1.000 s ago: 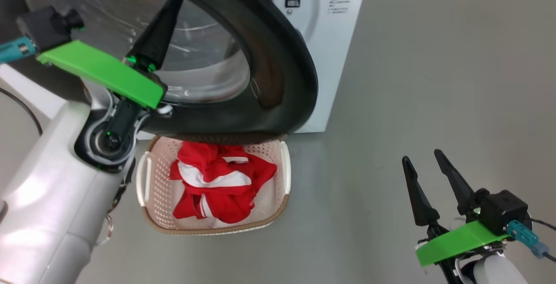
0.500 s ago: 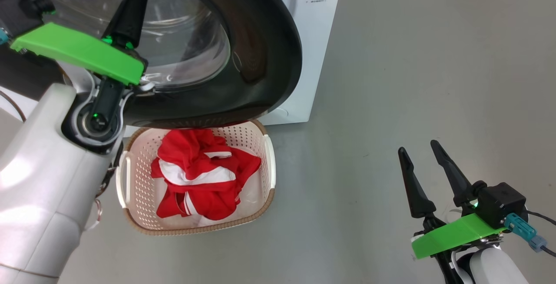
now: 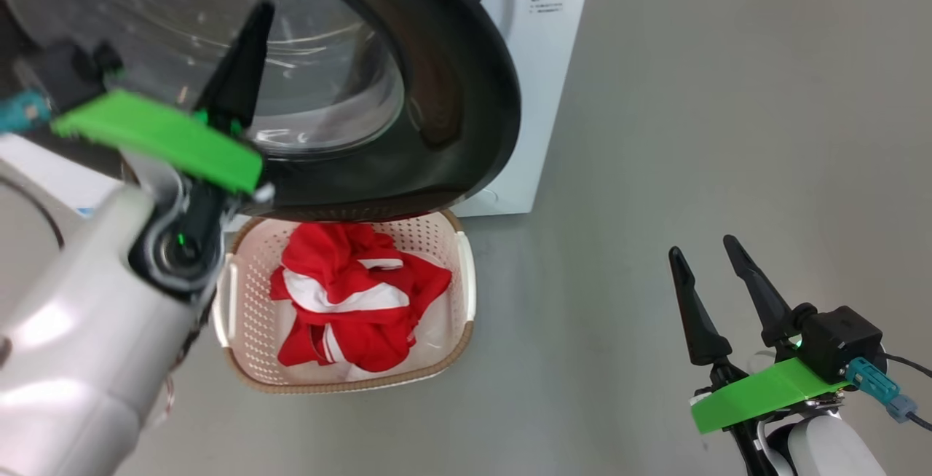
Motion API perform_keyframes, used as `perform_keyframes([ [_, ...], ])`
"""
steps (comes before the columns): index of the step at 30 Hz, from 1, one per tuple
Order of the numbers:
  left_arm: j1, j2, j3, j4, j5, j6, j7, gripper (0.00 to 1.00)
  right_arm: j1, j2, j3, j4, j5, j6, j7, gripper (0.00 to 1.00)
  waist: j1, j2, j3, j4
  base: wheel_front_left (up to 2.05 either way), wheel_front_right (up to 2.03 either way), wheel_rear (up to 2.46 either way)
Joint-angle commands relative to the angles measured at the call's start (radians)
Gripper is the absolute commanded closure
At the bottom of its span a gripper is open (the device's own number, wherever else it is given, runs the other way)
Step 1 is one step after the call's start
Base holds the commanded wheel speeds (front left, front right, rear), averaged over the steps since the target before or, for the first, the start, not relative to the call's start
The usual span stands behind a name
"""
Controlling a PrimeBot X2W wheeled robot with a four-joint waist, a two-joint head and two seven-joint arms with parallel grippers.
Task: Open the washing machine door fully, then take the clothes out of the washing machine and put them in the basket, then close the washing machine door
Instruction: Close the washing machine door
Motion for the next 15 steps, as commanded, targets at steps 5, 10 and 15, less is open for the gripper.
perform_keyframes([
  [5, 0.075, 0.057, 0.006, -0.041, 0.028, -0.007, -0.049, 0.82, 0.002, -0.01, 0.014, -0.019, -0.005, 0.005, -0.006, 0.0, 0.0, 0.0, -0.027, 0.04, 0.0, 0.0, 0.0],
  [10, 0.152, 0.07, 0.0, -0.044, 0.077, -0.007, -0.06, 0.51, 0.018, -0.016, 0.016, -0.017, -0.004, 0.005, -0.006, 0.0, 0.0, 0.0, -0.048, 0.059, 0.0, 0.0, 0.0],
  [15, 0.245, 0.071, 0.068, -0.053, 0.163, -0.007, -0.061, 0.17, 0.034, -0.021, 0.014, -0.017, 0.0, 0.005, -0.006, 0.0, 0.0, 0.0, -0.064, 0.07, 0.0, 0.0, 0.0],
])
